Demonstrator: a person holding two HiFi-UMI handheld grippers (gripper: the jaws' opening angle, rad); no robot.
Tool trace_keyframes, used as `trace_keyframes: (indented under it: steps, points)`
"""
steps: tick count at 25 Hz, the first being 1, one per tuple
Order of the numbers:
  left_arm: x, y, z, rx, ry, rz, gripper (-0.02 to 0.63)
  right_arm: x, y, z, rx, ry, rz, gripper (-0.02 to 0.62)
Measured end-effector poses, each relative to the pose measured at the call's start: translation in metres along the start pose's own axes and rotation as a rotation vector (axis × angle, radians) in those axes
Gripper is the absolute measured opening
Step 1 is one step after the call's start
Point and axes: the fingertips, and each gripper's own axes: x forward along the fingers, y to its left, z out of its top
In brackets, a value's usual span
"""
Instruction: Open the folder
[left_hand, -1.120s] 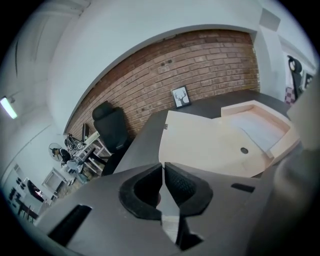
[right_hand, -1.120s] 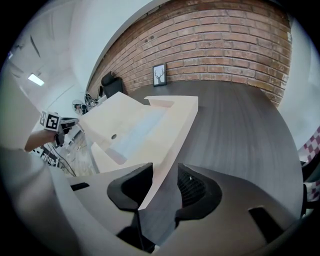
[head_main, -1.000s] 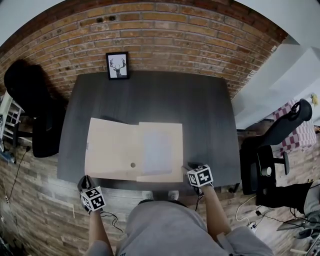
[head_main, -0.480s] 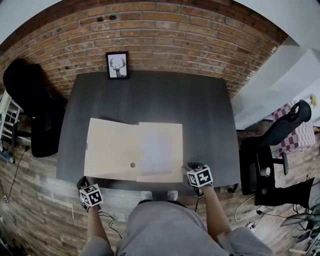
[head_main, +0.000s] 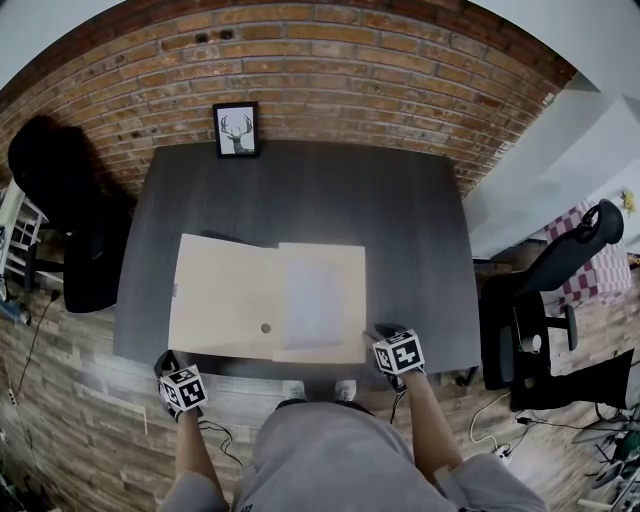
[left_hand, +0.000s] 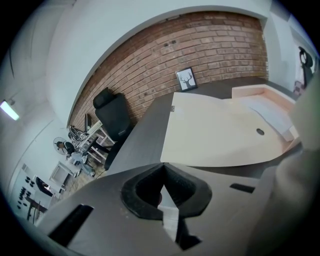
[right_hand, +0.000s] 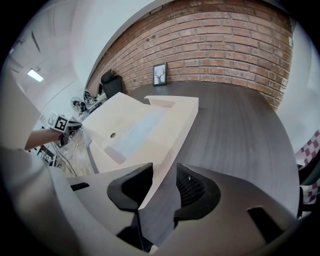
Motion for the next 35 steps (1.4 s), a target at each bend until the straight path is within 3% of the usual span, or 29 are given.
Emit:
trace_keyframes:
  steps: [13,19,27,35]
  points:
    - [-0.021,-0.001,-0.005,-0.060,-0.026,0.017,0.000,0.001,0.009,0.002,-0.076,-0.022,-0.046,0.077]
    - [-0.043,-0.048,-0.011,-0.015,-0.038,-0.091,0.000,0.000,0.017,0.003,-0.125,-0.037,-0.078,0.014]
    - [-0.081,-0.130,0.000,0.013,-0.090,-0.289,0.000,-0.015,0.024,0.011,-0.115,-0.113,-0.082,0.000]
    - [-0.125,-0.181,0.061,0.018,-0.231,-0.411,0.000,-0.048,0.030,0.049,-0.111,-0.260,-0.092,0.000]
